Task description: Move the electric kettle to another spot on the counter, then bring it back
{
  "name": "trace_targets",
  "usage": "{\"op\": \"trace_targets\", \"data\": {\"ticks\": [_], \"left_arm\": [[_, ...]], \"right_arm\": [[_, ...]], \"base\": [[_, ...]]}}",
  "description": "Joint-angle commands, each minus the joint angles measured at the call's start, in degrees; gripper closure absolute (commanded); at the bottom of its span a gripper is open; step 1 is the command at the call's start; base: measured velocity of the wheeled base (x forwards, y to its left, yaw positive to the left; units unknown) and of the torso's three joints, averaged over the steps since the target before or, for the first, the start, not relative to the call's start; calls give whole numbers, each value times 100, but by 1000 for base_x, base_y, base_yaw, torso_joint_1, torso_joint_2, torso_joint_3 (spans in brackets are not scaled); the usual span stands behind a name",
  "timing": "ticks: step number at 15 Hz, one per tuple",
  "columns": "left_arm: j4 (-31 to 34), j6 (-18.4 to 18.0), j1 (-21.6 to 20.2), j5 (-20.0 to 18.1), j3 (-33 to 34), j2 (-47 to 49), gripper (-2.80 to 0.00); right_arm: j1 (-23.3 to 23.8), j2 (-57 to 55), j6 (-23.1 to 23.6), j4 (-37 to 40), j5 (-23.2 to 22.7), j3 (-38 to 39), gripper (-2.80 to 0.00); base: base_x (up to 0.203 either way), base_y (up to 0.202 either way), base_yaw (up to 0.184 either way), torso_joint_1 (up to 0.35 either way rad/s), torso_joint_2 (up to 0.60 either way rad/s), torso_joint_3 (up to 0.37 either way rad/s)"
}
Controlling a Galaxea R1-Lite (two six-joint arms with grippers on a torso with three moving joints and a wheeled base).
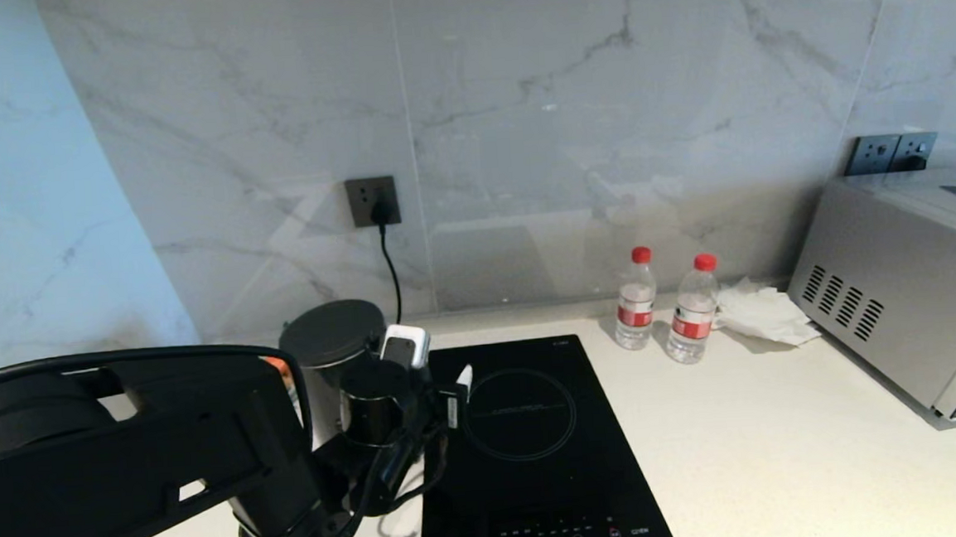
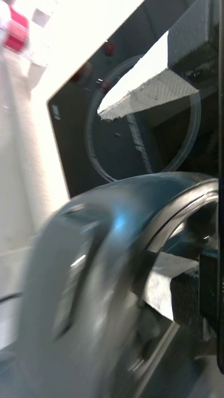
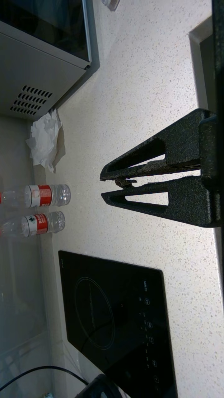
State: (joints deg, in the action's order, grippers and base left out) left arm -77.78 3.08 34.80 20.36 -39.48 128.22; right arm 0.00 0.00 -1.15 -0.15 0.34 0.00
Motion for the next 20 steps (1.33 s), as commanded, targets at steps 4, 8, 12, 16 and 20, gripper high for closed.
{"op": "trace_targets", "data": {"ticks": [4,8,12,16,20], "left_arm": [[-607,26,-8,-23,617,22,-280],[-701,34,-23,-14,633,-93,-280],[-822,34,-86,-15,812,-190,-280],[-989,29,-155,-23,1103,-151,-280],[-989,26,241,-30,1051,27,-280]], "right_arm": [[0,0,1,-3,1,0,0],[0,0,1,-3,1,0,0],[0,0,1,-3,1,0,0],[0,0,1,-3,1,0,0],[0,0,1,-3,1,0,0]], "base": [[0,0,0,0,0,0],[0,0,0,0,0,0],[0,0,0,0,0,0],[0,0,0,0,0,0],[0,0,0,0,0,0]]}}
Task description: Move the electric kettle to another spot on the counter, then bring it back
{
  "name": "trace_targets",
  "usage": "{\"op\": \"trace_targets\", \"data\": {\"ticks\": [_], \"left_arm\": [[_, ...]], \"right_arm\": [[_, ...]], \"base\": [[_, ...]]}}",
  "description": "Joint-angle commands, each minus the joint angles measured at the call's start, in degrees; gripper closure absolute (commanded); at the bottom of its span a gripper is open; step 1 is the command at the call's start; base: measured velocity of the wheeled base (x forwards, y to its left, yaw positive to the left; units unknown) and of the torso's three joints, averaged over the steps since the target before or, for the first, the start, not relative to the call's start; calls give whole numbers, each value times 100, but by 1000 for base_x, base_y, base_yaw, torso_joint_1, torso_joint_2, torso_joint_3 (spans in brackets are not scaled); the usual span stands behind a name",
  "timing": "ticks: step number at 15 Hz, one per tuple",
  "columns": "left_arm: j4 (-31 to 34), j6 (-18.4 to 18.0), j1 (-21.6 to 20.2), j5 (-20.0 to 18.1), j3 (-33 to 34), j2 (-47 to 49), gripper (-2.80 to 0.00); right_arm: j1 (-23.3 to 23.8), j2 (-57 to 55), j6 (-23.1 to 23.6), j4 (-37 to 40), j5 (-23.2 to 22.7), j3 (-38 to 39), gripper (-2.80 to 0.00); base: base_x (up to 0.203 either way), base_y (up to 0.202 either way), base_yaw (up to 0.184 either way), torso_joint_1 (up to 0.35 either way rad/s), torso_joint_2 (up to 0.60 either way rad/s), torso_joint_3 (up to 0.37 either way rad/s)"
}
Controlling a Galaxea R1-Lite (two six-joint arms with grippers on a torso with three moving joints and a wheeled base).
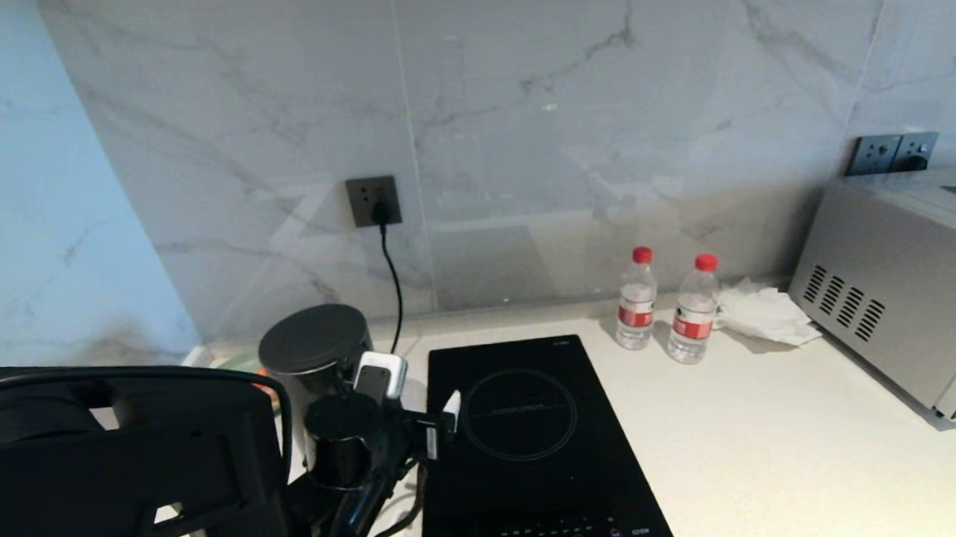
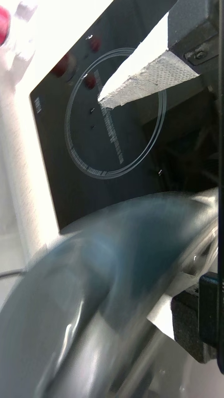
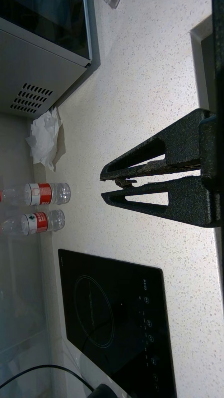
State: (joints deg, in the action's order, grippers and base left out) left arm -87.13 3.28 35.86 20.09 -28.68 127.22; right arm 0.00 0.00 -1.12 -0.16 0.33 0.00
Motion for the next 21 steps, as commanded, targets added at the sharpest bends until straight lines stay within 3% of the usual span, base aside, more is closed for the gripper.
{"op": "trace_targets", "data": {"ticks": [1,5,12,21], "left_arm": [[-54,6,239,-72,-40,202,-280],[-54,40,243,-1070,9,223,-280],[-54,120,-244,-1056,-409,302,-280],[-54,199,-544,-1077,144,77,-280]], "right_arm": [[0,0,-2,-2,2,0,0],[0,0,-2,-2,2,0,0],[0,0,-2,-2,2,0,0],[0,0,-2,-2,2,0,0]], "base": [[0,0,0,0,0,0],[0,0,0,0,0,0],[0,0,0,0,0,0],[0,0,0,0,0,0]]}}
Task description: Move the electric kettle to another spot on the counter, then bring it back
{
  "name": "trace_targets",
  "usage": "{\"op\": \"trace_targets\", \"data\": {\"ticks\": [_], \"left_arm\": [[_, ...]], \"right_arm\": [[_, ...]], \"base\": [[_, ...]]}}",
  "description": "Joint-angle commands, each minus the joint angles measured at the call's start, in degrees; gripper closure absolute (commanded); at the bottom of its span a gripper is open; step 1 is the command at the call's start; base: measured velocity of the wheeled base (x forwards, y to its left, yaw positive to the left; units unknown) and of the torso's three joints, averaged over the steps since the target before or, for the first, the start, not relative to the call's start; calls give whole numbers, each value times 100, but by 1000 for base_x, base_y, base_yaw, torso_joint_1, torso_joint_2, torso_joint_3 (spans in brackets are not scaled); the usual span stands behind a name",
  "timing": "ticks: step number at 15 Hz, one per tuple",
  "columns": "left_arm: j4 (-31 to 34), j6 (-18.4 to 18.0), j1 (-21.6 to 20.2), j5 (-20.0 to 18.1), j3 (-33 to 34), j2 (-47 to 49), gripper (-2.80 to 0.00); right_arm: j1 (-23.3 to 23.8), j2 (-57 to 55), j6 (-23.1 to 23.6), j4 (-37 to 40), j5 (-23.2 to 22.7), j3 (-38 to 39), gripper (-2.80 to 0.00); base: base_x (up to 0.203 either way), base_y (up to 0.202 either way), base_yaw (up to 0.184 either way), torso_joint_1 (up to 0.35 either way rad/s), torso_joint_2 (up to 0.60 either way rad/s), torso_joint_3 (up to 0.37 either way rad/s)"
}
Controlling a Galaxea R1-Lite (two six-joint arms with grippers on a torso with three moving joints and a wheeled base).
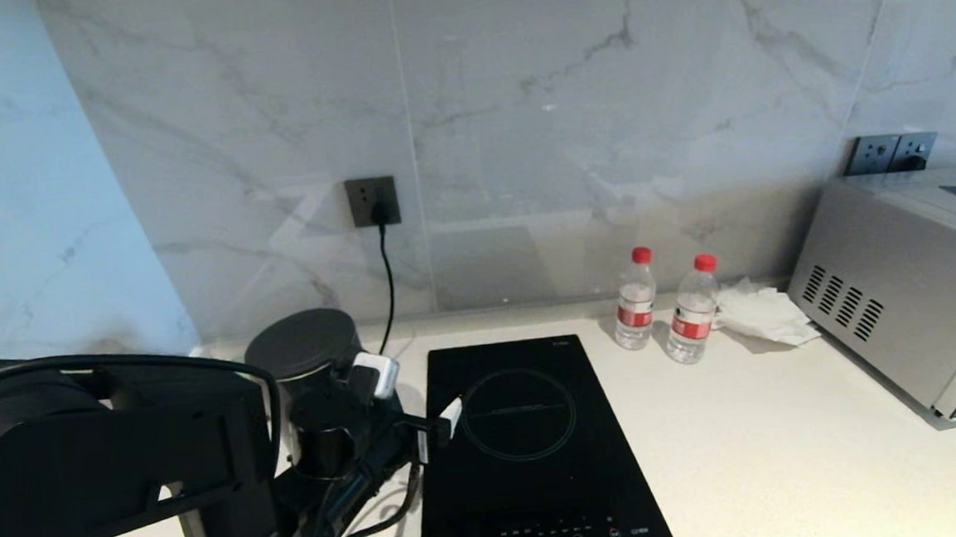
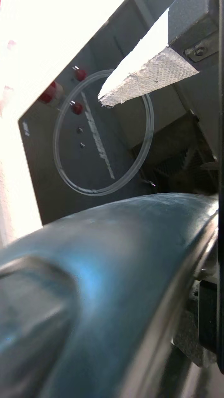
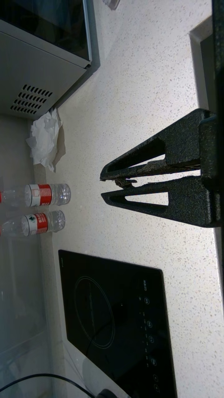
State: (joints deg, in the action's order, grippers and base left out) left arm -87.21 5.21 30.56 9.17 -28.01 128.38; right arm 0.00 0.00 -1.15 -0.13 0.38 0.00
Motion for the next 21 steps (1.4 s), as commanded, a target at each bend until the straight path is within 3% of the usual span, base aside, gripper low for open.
{"op": "trace_targets", "data": {"ticks": [1,5,7,17,21], "left_arm": [[-45,7,22,5,201,-113,-280],[-45,25,292,13,119,-225,-280],[-45,342,300,14,117,-249,-280],[-45,517,8,-58,710,-633,-280],[-45,503,-491,-861,1422,-992,-280]], "right_arm": [[0,0,0,-4,-3,0,0],[0,0,0,-4,-3,0,0],[0,0,0,-4,-3,0,0],[0,0,0,-4,-3,0,0],[0,0,0,-4,5,0,0]], "base": [[0,0,0,0,0,0],[0,0,0,0,0,0],[0,0,0,0,0,0],[0,0,0,0,0,0],[0,0,0,0,0,0]]}}
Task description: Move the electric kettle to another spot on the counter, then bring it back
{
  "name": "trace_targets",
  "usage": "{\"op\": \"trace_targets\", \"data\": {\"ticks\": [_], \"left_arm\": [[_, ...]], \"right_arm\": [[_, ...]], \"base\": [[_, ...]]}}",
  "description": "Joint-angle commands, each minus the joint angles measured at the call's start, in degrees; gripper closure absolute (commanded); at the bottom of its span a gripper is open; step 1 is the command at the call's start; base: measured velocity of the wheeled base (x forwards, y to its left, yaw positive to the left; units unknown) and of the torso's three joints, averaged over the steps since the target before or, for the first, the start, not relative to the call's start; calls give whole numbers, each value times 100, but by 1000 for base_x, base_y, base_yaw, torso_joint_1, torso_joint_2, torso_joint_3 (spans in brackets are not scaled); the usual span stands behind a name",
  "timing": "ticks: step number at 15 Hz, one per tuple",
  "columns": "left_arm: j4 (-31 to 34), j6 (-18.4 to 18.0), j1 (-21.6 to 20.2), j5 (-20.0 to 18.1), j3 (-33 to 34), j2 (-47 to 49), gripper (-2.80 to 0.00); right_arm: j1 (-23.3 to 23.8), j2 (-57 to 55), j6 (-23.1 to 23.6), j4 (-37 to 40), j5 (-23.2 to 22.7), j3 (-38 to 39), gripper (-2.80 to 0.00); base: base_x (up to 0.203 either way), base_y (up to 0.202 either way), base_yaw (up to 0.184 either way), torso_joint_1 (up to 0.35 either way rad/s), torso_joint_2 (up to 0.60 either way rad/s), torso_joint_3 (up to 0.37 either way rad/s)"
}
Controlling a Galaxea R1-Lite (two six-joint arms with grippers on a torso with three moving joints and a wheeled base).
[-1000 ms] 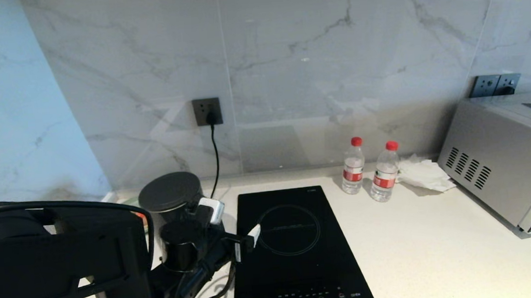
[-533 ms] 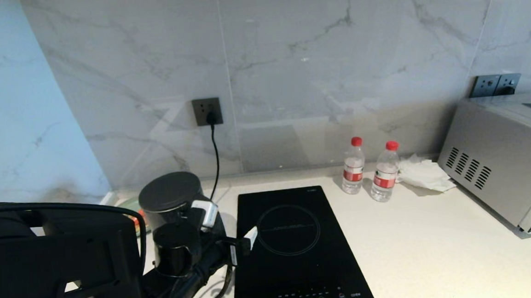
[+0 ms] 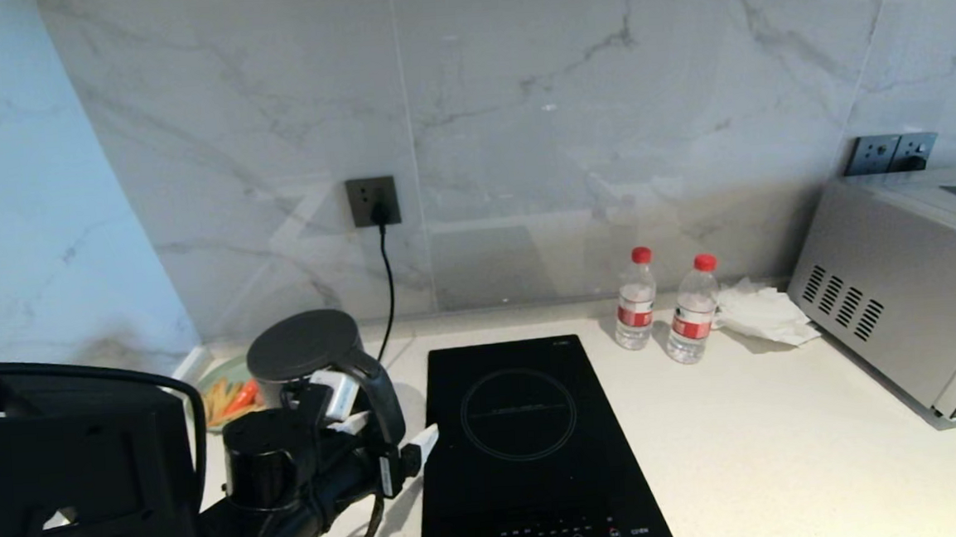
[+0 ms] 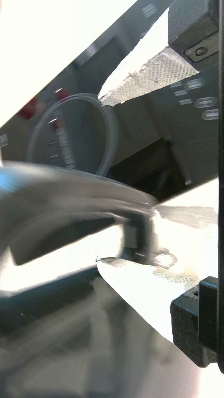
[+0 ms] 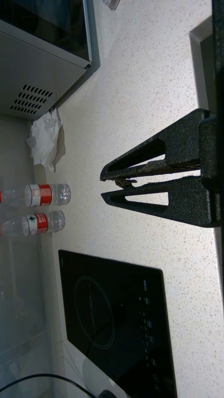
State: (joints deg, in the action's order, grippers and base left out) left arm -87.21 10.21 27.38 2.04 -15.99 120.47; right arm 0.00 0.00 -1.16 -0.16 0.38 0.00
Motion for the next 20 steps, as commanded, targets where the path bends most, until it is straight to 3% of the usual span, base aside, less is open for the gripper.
{"op": "trace_targets", "data": {"ticks": [1,11,13,20], "left_arm": [[-45,-8,-281,-207,294,-228,-280],[-45,-69,-372,-278,1256,-302,-280],[-45,-269,-357,-270,1284,-243,-280],[-45,-363,704,-181,1148,538,-280]], "right_arm": [[0,0,2,-2,-3,0,0],[0,0,2,-2,-3,0,0],[0,0,2,-2,-3,0,0],[0,0,2,-2,-3,0,0]], "base": [[0,0,0,0,0,0],[0,0,0,0,0,0],[0,0,0,0,0,0],[0,0,0,0,0,0]]}}
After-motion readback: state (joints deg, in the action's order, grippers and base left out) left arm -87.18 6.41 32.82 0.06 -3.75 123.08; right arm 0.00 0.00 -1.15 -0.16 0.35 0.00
